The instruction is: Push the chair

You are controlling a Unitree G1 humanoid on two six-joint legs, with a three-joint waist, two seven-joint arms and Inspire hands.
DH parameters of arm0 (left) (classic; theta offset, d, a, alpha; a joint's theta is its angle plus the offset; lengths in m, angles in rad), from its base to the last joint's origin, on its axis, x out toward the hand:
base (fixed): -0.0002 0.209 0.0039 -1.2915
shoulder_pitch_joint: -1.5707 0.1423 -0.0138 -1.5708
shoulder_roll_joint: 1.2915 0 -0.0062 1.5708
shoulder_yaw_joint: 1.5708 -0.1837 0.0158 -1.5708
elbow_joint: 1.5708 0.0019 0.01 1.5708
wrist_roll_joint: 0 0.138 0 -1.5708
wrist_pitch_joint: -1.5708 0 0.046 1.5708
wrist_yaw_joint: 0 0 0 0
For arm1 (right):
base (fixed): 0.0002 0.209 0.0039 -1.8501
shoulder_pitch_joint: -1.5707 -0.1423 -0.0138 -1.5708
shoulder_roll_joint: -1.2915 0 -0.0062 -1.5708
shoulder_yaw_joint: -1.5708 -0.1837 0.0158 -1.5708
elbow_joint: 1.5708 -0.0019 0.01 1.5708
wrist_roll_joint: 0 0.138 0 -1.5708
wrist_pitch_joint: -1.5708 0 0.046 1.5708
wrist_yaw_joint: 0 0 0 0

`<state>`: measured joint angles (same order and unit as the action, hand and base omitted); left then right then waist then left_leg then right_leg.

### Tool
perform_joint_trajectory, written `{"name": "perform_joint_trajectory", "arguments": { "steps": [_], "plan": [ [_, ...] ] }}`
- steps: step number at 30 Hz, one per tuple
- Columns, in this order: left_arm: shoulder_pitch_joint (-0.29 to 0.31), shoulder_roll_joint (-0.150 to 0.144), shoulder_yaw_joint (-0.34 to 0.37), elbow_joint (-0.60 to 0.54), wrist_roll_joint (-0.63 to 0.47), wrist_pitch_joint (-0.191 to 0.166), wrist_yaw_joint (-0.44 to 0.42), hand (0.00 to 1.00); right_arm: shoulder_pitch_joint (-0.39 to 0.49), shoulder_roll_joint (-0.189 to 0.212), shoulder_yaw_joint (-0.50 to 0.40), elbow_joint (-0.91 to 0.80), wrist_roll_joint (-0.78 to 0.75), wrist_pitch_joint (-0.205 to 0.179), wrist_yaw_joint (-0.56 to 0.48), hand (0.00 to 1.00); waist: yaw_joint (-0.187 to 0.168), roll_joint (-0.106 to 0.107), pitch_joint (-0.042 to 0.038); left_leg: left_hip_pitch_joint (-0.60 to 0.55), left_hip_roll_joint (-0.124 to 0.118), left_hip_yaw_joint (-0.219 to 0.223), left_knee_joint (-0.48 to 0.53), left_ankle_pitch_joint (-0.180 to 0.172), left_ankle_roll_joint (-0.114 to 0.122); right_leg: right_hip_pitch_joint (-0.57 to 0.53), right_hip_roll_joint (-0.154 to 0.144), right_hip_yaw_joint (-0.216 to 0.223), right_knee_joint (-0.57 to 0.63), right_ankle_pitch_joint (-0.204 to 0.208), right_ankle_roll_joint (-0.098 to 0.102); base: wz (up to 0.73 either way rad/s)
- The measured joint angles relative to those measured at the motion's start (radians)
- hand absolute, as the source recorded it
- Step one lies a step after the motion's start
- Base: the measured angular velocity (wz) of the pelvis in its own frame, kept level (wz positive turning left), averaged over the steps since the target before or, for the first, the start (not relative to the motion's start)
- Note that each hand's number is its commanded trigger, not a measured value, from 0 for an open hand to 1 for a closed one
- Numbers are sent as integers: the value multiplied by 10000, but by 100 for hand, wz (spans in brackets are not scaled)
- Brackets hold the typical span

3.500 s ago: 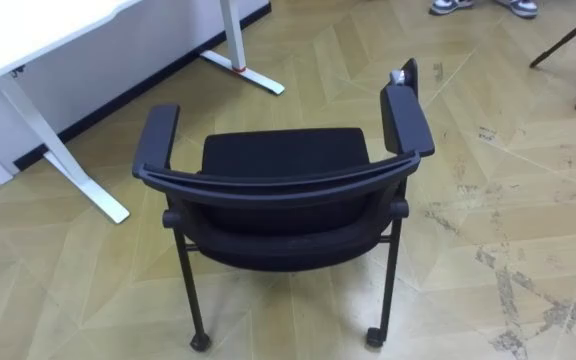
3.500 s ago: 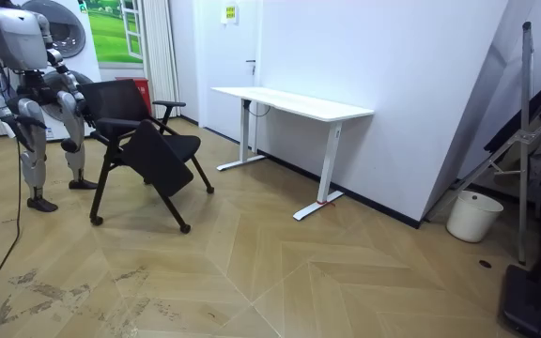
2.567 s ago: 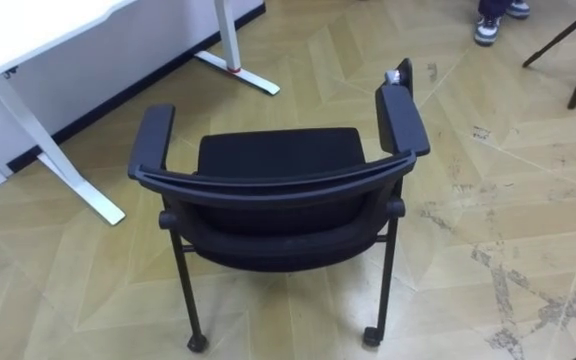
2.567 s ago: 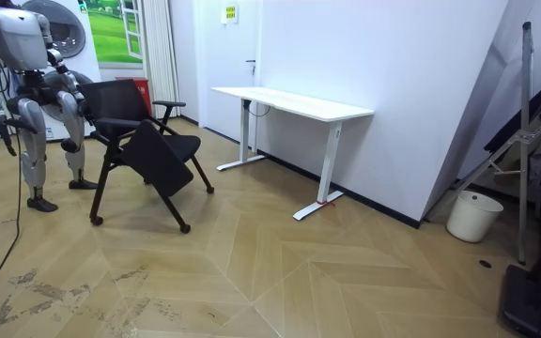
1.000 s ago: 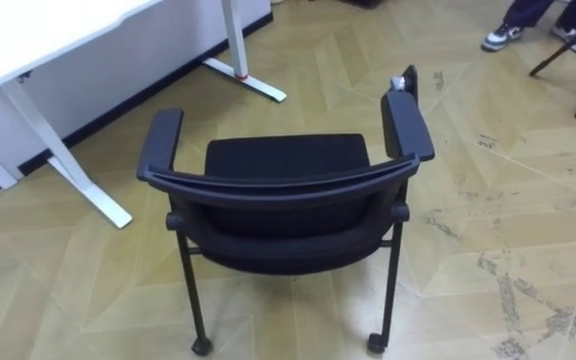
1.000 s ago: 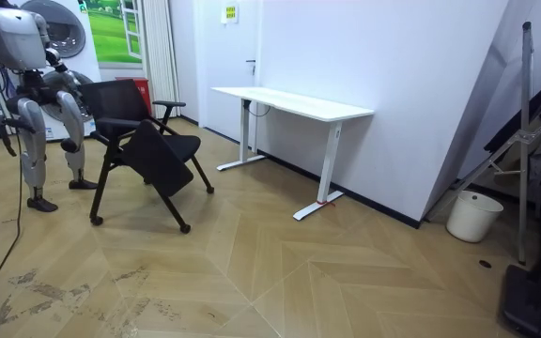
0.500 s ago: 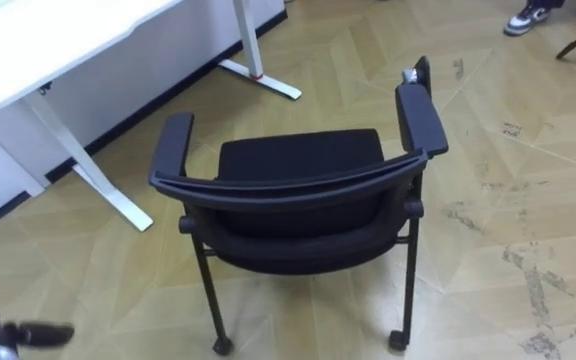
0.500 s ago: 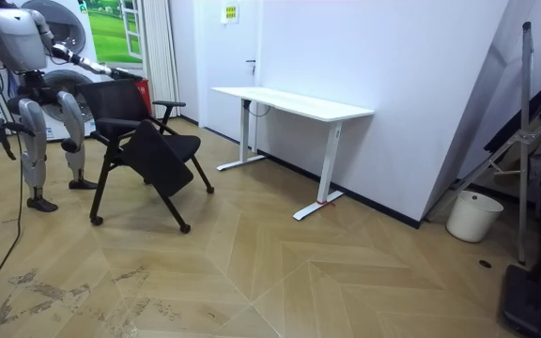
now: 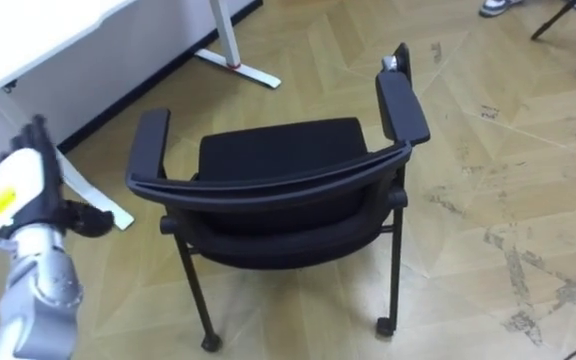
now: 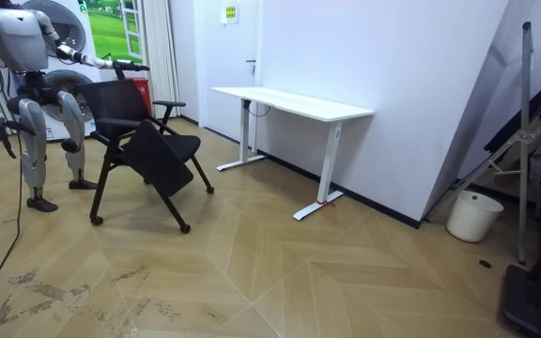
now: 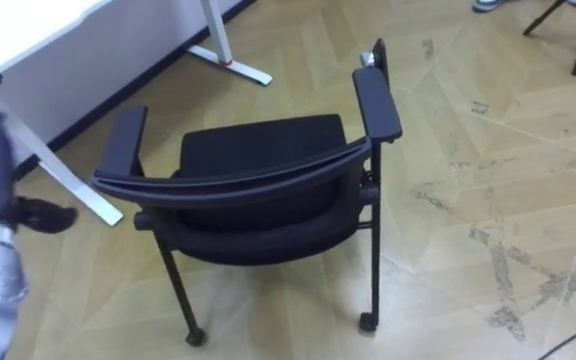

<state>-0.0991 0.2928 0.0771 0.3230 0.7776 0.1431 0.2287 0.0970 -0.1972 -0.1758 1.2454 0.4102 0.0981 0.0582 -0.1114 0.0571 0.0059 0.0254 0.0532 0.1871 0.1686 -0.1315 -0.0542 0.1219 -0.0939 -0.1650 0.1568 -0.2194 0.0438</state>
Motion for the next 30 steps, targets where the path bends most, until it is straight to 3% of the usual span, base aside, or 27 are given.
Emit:
{"name": "perform_joint_trajectory", "arguments": {
  "steps": [4, 10, 17, 22, 25, 30],
  "plan": [
    [-219, 1, -382, -5, 475, 4, -284, 0, 2, -2, 107, 7, -12, -129, 91, 0, -128, -26, -19, 5, 9, 15, -2, 0, 0, -4, 2, 9, 8, 4, -4, 0],
    [-223, 18, -998, -649, 523, 146, -1185, 0, -14, -51, 176, 45, -233, -193, 248, 0, -398, 114, -43, -5, 9, -33, -3, 0, 0, 16, 7, -8, 0, 12, -13, 1],
    [-220, 178, -2691, -1087, 672, 331, -3357, 0, -298, -86, 359, 89, -235, -230, 282, 0, -761, 262, 21, 24, 9, -61, 1, 1, 1, 43, 7, -19, 15, 13, -13, 0],
    [-299, 566, -2877, -1723, 591, 326, -4803, 0, -290, -177, 234, 93, -234, -246, 307, 0, -826, 248, 34, 2, 8, -45, 10, 1, 1, 59, 8, -4, -58, 12, -12, 0],
    [-302, 915, -2873, -2351, 596, 535, -5861, 0, -310, -268, 236, 60, -260, -255, 315, 0, -793, 247, 35, 3, 8, -44, 8, 1, 1, 58, 7, -3, -73, 11, -11, 0],
    [-315, 1399, -2855, -3759, 595, 708, -7341, 0, -469, -369, 238, 399, -453, -610, 500, 0, -756, 364, 68, -64, 6, -97, 7, 0, 0, 26, 7, -30, -79, 10, -10, 2]
  ]
}}
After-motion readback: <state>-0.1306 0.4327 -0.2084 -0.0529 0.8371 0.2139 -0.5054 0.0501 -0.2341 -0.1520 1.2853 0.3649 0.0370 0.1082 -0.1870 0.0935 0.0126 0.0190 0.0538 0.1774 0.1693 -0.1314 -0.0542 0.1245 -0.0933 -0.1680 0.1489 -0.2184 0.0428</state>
